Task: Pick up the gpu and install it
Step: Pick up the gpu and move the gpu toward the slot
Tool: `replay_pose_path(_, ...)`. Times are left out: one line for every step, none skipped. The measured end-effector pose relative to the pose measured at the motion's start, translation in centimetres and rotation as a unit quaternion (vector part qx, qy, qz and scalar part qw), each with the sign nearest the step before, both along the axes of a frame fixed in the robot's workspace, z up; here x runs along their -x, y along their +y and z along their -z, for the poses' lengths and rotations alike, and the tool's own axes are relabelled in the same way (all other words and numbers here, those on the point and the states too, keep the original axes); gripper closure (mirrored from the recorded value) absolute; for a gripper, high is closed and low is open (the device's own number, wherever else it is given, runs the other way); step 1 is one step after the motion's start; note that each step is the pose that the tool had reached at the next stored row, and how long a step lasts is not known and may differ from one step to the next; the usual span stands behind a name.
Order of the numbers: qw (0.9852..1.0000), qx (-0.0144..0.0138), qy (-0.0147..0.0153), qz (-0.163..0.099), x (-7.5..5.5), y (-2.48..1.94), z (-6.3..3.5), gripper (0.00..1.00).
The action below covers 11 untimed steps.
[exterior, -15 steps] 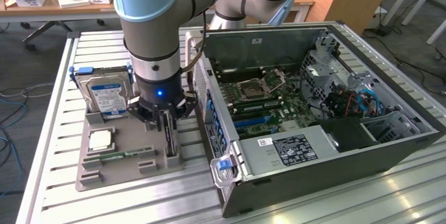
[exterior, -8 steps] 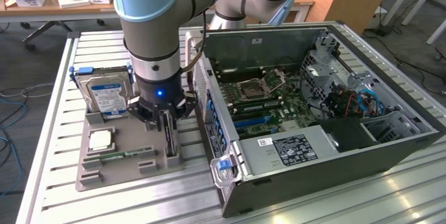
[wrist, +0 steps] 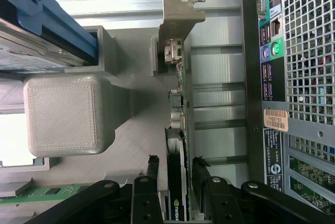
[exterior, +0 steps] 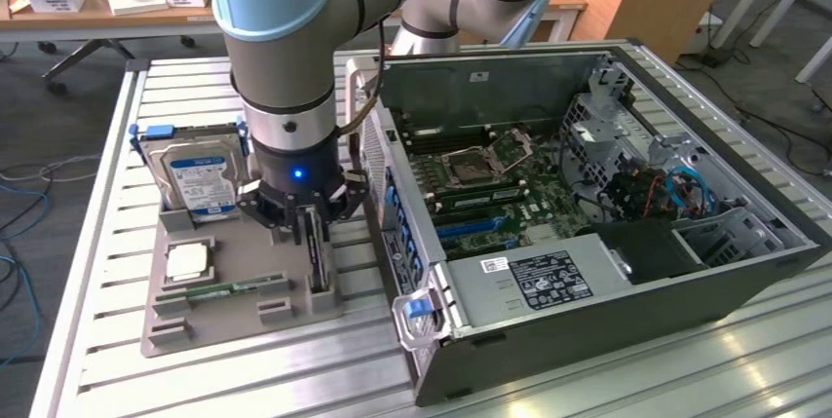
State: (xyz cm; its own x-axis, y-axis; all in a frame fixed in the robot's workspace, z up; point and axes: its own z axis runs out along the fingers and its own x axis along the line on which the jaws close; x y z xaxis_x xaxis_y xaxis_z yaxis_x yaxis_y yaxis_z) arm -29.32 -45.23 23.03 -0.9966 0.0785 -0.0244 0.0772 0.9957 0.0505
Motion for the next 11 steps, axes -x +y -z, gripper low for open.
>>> replay_pose_path(1.0000, 0.0000, 0.0000, 0.000, 0.00, 0.00, 0.00, 0.62)
replay_pose_path(1.0000, 0.0000, 0.0000, 0.000, 0.00, 0.00, 0.00, 0.62)
replay_pose_path(1.0000, 0.0000, 0.0000, 0.000, 0.00, 0.00, 0.00, 0.69)
replay_pose_path(1.0000, 0.0000, 0.0000, 0.000, 0.00, 0.00, 0.00, 0.74)
replay_pose_path(1.0000, 0.0000, 0.0001, 0.000, 0.00, 0.00, 0.00, 0.74)
replay_pose_path(1.0000, 0.0000, 0.0000, 0.000, 0.00, 0.00, 0.00, 0.74)
replay_pose_path(1.0000, 0.0000, 0.0000, 0.000, 0.00, 0.00, 0.00, 0.74)
replay_pose_path(1.0000, 0.0000, 0.0000, 0.000, 0.00, 0.00, 0.00, 0.74)
replay_pose_path(1.0000, 0.0000, 0.0000, 0.000, 0.00, 0.00, 0.00, 0.74)
replay_pose_path(1.0000, 0.0000, 0.0000, 0.000, 0.00, 0.00, 0.00, 0.74)
replay_pose_path(1.0000, 0.0000, 0.0000, 0.000, 0.00, 0.00, 0.00, 0.74)
